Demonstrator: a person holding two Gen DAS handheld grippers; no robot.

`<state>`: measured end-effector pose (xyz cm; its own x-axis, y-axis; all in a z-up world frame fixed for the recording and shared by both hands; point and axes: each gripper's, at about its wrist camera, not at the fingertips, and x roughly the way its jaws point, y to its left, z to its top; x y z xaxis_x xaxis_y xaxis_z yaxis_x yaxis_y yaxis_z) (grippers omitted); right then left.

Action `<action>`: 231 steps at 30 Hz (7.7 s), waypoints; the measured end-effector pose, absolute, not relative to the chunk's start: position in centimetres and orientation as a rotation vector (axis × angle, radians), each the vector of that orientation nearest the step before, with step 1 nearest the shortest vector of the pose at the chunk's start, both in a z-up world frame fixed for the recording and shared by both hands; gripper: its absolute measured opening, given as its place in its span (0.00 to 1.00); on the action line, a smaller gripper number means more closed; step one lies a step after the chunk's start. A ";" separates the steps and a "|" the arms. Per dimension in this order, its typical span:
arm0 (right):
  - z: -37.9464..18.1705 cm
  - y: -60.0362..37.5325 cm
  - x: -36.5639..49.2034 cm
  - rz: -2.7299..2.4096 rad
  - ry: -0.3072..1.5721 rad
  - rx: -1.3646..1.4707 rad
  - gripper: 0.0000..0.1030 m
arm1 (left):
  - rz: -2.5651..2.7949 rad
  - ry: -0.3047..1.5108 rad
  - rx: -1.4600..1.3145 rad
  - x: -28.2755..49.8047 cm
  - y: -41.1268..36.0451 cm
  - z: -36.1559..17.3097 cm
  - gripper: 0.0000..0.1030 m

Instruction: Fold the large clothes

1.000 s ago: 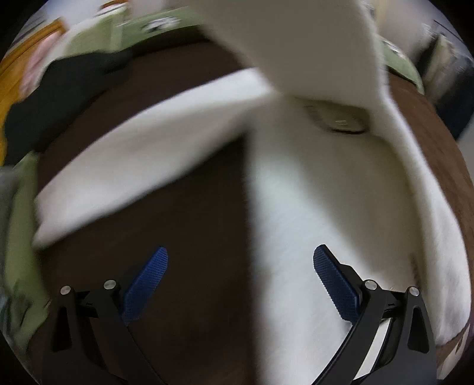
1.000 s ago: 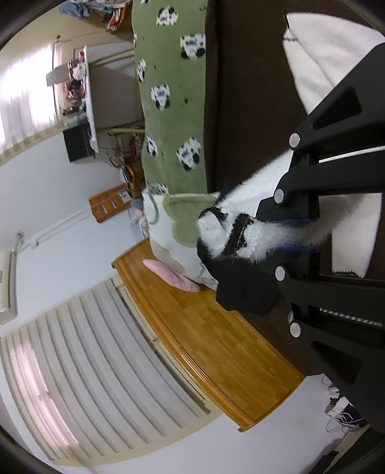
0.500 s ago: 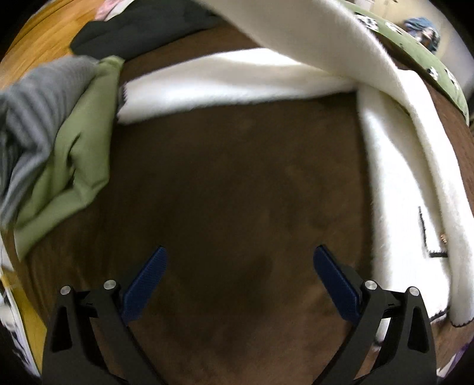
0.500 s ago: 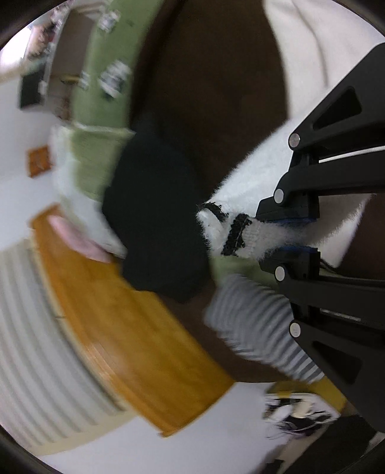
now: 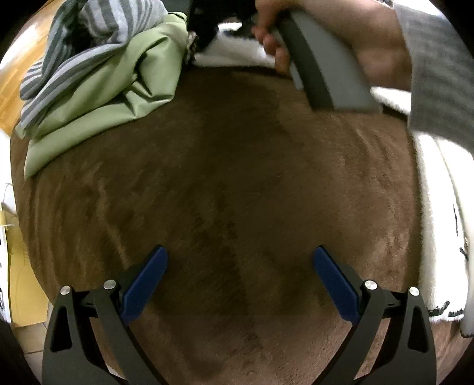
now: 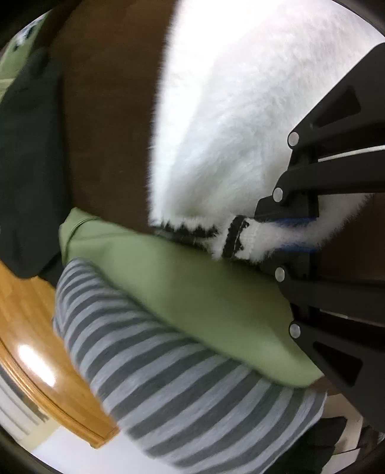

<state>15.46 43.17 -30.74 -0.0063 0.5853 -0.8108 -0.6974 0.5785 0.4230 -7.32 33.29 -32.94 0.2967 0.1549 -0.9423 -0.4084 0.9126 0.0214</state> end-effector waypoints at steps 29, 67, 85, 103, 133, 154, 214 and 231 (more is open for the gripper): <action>-12.9 16.6 27.1 0.632 0.989 -0.030 0.75 | 0.020 1.072 -0.147 9.2 31.0 -22.1 0.94; -28.7 1.8 37.7 0.693 1.038 -0.155 0.23 | -0.267 0.990 -0.159 26.7 17.0 -30.8 0.42; -24.9 2.1 36.7 0.651 0.905 -0.163 0.10 | -0.196 0.926 -0.158 26.3 16.1 -29.1 0.10; -28.9 4.7 43.3 0.566 0.993 -0.123 0.13 | -0.091 1.014 -0.069 33.2 17.1 -32.2 0.16; -24.7 15.2 31.3 0.857 1.012 -0.145 0.79 | 0.465 0.908 -0.216 13.4 40.2 -28.4 0.73; -29.9 18.4 35.2 0.651 1.111 -0.205 0.75 | 0.512 0.956 -0.350 14.3 44.9 -32.1 0.05; -28.1 17.1 33.6 0.694 0.996 -0.172 0.06 | 0.516 0.882 -0.420 14.1 44.8 -31.2 0.09; -29.5 20.9 34.9 0.691 1.070 -0.191 0.10 | 0.662 1.006 -0.245 17.0 48.3 -30.0 0.10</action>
<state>34.92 20.94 -29.45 0.2951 0.4262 -0.8552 -0.6037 0.7769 0.1788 16.99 48.28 -29.95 0.3615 0.3989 -0.8427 -0.6156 0.7810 0.1056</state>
